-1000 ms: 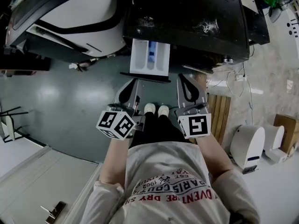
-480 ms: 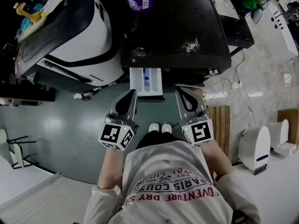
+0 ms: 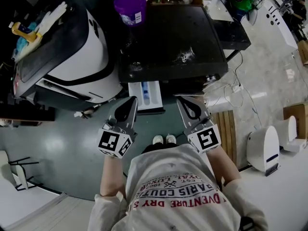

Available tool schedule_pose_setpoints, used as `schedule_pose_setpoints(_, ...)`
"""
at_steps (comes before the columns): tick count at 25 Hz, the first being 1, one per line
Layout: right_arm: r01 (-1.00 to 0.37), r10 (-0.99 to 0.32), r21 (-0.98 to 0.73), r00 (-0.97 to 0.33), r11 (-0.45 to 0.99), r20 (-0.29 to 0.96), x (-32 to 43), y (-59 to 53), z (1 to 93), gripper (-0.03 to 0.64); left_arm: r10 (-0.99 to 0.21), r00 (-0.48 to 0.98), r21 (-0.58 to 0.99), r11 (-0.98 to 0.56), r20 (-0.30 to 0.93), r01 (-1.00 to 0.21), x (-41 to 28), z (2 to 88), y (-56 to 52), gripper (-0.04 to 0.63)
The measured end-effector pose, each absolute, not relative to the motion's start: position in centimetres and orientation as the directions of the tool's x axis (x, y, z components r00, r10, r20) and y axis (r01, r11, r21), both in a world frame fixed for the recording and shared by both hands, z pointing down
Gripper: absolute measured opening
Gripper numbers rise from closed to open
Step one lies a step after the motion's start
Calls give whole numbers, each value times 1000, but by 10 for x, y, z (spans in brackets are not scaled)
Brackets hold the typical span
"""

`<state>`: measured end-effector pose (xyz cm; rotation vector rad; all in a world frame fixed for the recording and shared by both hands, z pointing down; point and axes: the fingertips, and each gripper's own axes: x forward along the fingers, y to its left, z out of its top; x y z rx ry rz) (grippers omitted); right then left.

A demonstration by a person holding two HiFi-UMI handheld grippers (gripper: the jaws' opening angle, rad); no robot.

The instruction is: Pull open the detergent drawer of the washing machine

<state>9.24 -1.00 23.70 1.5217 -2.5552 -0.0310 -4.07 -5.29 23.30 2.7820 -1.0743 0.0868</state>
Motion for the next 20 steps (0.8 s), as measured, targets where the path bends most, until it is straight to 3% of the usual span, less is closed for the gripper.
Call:
schedule_pose_setpoints(10,-869,-875,108,-472,482,110,93,-15,226,0,-616,784,111,-776,77,-621,-30,217,-49,2)
schedule_pose_setpoints(20,-892,-895,83,-438,444,79,99,-18,221,0,-637,766,106,-758,91,-643,-33,218,-48,2)
